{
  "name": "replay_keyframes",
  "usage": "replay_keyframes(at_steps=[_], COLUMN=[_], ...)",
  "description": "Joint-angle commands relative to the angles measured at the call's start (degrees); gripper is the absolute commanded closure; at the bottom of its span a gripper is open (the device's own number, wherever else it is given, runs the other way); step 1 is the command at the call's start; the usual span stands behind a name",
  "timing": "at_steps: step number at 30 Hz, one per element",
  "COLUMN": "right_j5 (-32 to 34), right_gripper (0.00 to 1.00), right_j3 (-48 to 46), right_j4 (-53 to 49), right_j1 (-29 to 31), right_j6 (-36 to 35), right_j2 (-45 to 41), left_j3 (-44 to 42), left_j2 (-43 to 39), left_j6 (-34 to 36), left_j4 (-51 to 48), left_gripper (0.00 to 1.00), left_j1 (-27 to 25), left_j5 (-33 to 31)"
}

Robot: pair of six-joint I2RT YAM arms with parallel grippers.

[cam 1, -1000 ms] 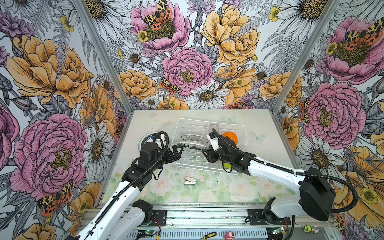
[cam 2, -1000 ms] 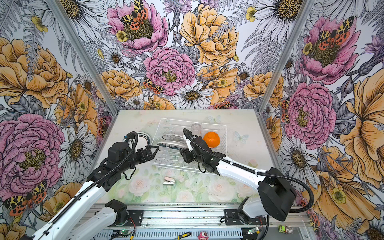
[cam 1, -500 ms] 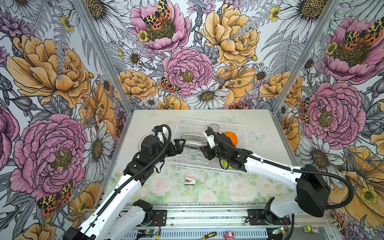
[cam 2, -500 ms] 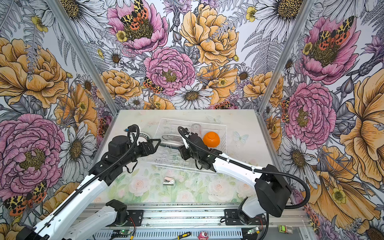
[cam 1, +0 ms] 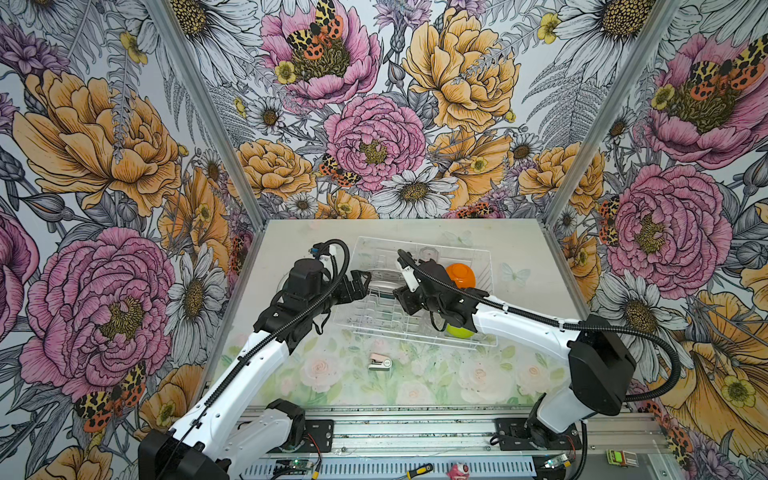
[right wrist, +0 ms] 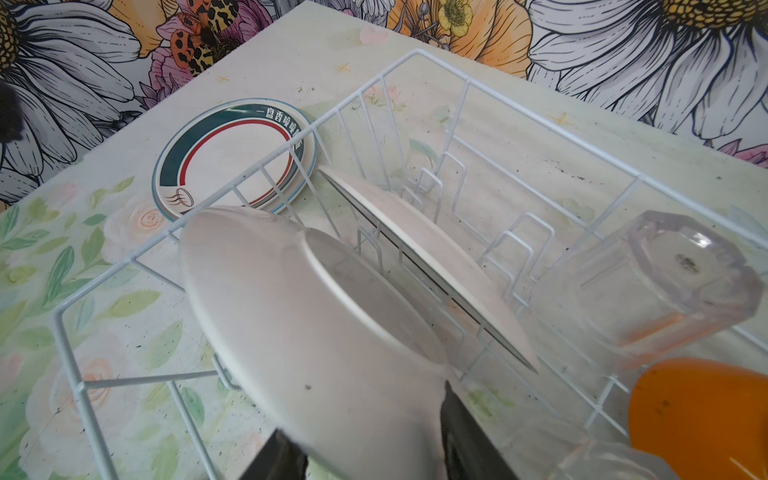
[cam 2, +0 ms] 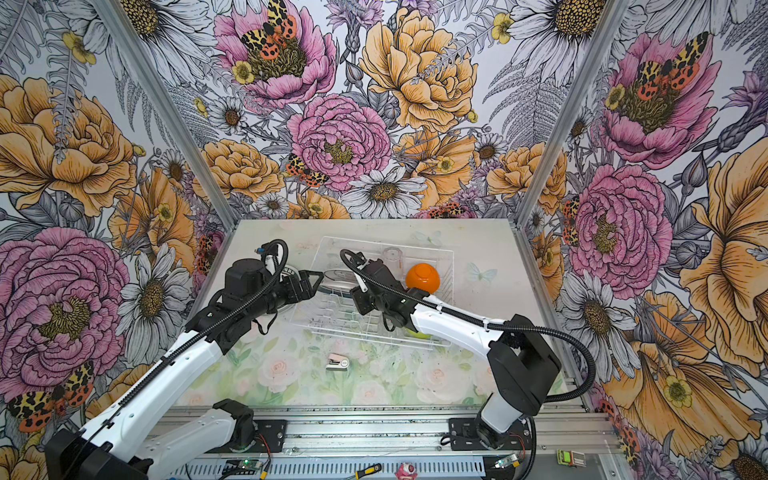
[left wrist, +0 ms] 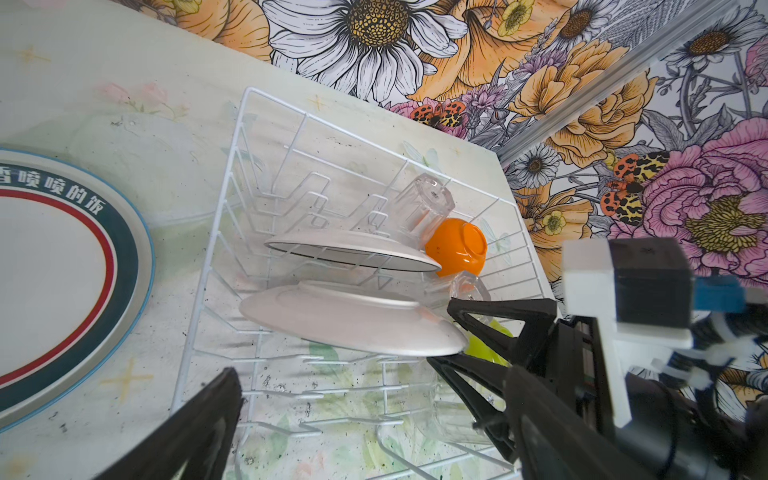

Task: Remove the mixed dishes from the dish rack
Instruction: 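Lower the right gripper onto a white rack plate while the left gripper withdraws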

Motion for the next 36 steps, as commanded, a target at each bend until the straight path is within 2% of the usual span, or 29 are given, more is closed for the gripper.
replay_keyframes(at_steps=[1, 12, 25, 36], right_j5=[1.36, -2.21, 7.86, 15.39], right_gripper=[0.53, 0.67, 0.66, 0.77], right_j3=[3.02, 4.55, 6.50, 6.58], right_j4=[-1.51, -2.20, -4.73, -4.84], right_j1=[0.42, 1.10, 4.23, 5.33], right_j6=[-2.35, -8.50, -14.68, -18.47], right_j2=[1.44, 3.01, 6.47, 7.09], left_j3=[-0.78, -5.07, -6.89, -7.68], left_j2=[-0.64, -5.38, -7.42, -4.70], left_j6=[0.37, -0.36, -1.87, -3.23], left_j4=[1.84, 4.26, 6.08, 8.05], left_gripper=[0.01, 0.01, 0.01, 0.01], left_j1=[0.67, 1.72, 1.83, 1.90], left_j5=[0.76, -3.12, -4.06, -2.84])
